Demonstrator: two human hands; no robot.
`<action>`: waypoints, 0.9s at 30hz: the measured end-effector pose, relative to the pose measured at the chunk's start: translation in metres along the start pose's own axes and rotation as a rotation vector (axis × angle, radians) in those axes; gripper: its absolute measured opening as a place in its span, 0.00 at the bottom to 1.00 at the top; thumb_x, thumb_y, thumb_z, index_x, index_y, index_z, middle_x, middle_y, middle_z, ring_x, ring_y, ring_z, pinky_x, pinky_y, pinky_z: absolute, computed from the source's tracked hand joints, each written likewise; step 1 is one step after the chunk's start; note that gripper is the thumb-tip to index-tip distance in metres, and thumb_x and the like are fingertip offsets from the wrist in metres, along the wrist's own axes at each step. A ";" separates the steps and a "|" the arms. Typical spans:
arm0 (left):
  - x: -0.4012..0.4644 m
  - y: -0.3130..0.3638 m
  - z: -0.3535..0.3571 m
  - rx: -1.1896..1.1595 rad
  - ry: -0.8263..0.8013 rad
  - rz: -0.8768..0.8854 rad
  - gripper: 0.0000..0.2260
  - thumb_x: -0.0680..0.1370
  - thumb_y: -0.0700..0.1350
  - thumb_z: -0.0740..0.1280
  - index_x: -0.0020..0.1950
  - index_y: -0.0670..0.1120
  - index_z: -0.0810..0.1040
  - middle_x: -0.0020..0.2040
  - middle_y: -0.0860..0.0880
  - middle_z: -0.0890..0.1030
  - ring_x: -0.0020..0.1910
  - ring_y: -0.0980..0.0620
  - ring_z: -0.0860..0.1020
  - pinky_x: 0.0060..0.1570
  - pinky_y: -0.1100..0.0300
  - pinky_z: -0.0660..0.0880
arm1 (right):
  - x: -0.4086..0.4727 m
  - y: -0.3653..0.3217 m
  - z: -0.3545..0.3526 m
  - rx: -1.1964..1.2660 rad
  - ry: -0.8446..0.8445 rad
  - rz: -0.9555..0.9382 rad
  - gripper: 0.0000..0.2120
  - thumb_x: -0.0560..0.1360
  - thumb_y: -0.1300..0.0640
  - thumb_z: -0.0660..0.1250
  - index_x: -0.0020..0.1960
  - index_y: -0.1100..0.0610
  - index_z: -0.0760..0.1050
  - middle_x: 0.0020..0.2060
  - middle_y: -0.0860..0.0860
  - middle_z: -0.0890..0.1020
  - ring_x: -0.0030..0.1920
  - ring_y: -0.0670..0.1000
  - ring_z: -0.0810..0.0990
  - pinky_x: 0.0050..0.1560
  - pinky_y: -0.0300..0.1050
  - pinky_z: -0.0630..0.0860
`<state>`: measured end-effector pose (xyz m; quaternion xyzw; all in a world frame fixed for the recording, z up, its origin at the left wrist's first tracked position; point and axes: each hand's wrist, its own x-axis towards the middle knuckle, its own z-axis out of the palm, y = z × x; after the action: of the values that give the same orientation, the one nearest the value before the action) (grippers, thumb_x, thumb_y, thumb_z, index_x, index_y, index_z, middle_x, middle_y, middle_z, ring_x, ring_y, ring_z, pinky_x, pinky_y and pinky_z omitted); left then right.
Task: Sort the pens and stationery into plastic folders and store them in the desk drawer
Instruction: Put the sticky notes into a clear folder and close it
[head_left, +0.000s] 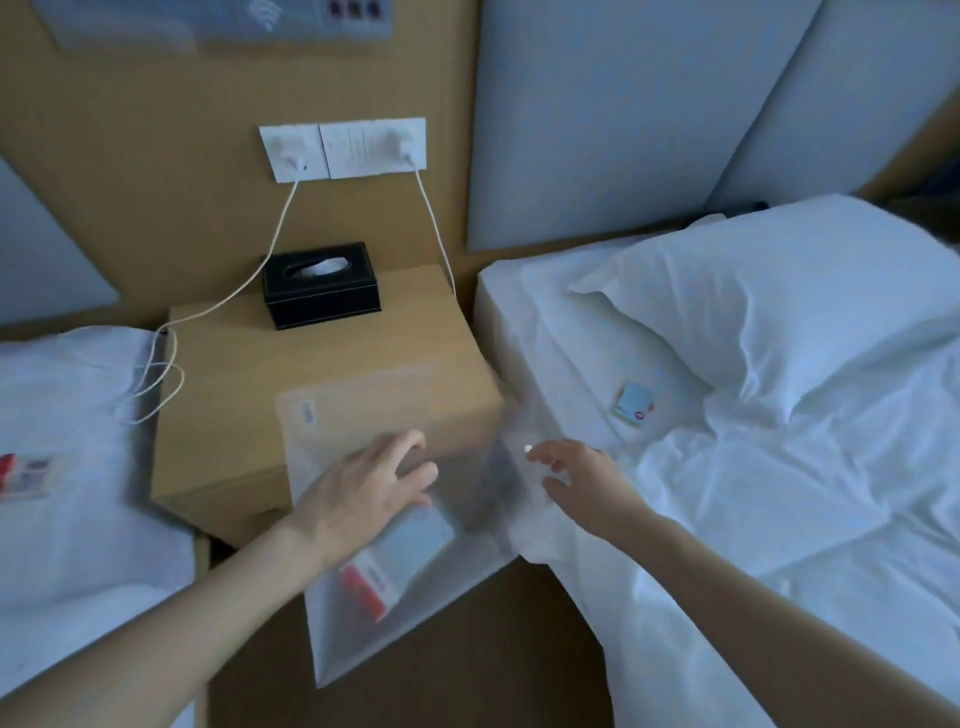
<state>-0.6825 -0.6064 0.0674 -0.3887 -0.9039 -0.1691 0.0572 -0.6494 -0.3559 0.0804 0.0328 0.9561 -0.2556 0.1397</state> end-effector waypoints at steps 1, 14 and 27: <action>0.003 -0.001 -0.002 0.165 0.004 0.095 0.08 0.76 0.52 0.55 0.47 0.48 0.66 0.52 0.47 0.71 0.43 0.49 0.81 0.26 0.62 0.76 | -0.002 0.001 -0.002 0.010 0.005 0.014 0.17 0.78 0.64 0.59 0.64 0.52 0.74 0.60 0.51 0.76 0.59 0.50 0.75 0.55 0.37 0.68; 0.094 0.009 0.031 0.087 -0.082 -0.039 0.11 0.73 0.48 0.71 0.51 0.46 0.74 0.55 0.41 0.78 0.49 0.44 0.80 0.38 0.55 0.79 | 0.041 0.076 0.015 0.278 0.189 0.160 0.17 0.78 0.65 0.59 0.64 0.51 0.74 0.62 0.50 0.72 0.58 0.48 0.74 0.53 0.32 0.66; 0.207 -0.025 0.095 0.301 -0.116 0.060 0.16 0.83 0.52 0.44 0.46 0.44 0.63 0.49 0.39 0.78 0.43 0.43 0.81 0.29 0.55 0.78 | 0.186 0.222 -0.011 0.167 0.237 0.517 0.21 0.75 0.61 0.65 0.66 0.60 0.67 0.63 0.60 0.69 0.59 0.62 0.72 0.60 0.52 0.69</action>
<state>-0.8404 -0.4478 0.0205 -0.4116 -0.9088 -0.0072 0.0676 -0.8009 -0.1595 -0.0693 0.3163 0.9014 -0.2836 0.0842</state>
